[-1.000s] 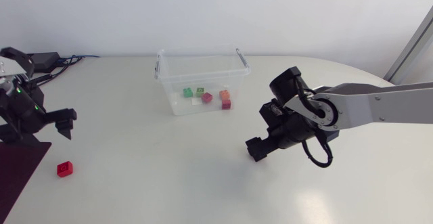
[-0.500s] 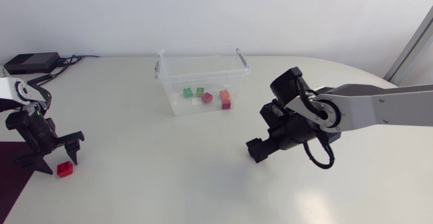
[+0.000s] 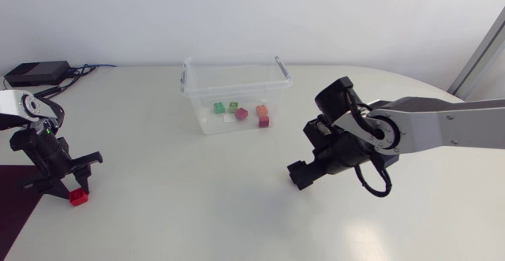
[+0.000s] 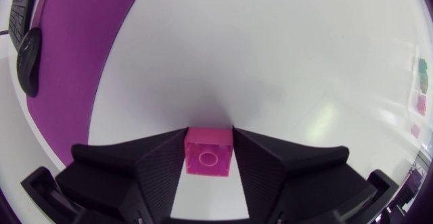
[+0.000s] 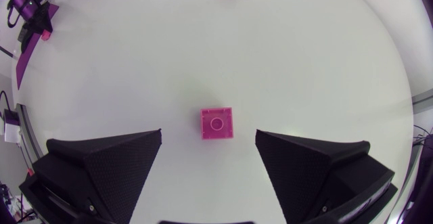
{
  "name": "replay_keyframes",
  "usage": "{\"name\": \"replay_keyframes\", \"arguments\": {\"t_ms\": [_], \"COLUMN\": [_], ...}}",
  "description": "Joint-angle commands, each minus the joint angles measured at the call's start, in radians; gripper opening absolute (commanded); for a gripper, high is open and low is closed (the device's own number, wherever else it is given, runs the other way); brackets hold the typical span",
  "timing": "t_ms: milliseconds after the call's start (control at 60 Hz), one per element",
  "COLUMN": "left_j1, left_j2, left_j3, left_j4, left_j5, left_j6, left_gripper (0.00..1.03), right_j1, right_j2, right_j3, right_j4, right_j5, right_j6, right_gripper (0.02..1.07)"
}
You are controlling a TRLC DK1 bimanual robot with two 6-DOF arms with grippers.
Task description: Place the duplo bricks in the container
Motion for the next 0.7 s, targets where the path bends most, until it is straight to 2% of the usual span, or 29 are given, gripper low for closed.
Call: {"name": "replay_keyframes", "arguments": {"t_ms": [0,150,283,450,617,683], "left_j1": [-0.002,-0.014,-0.062,-0.2,-0.312,-0.376], "left_j2": [-0.026,-0.104,-0.204,-0.303,-0.314,-0.329], "left_j3": [-0.017,0.005,0.062,0.152,0.239,0.266], "left_j4": [-0.027,-0.067,-0.104,-0.115,-0.064,-0.012], "left_j5": [0.011,0.023,0.097,0.117,0.149,0.155], "left_j6": [-0.032,-0.03,-0.001,0.051,0.08,0.085], "left_gripper": [0.37,0.36,0.35,0.34,0.34,0.34], "right_j1": [0.008,0.01,0.01,0.001,-0.002,-0.004], "right_j2": [-0.01,-0.011,-0.013,-0.017,-0.01,-0.001], "right_j3": [-0.031,-0.031,-0.034,-0.028,-0.023,-0.026], "right_j4": [-0.016,-0.017,-0.017,-0.016,-0.011,-0.004], "right_j5": [0.011,0.018,0.018,0.017,0.018,0.018], "right_j6": [-0.017,-0.018,-0.017,-0.017,-0.017,-0.015], "right_gripper": [1.02,1.02,1.02,1.02,1.02,1.02]}}
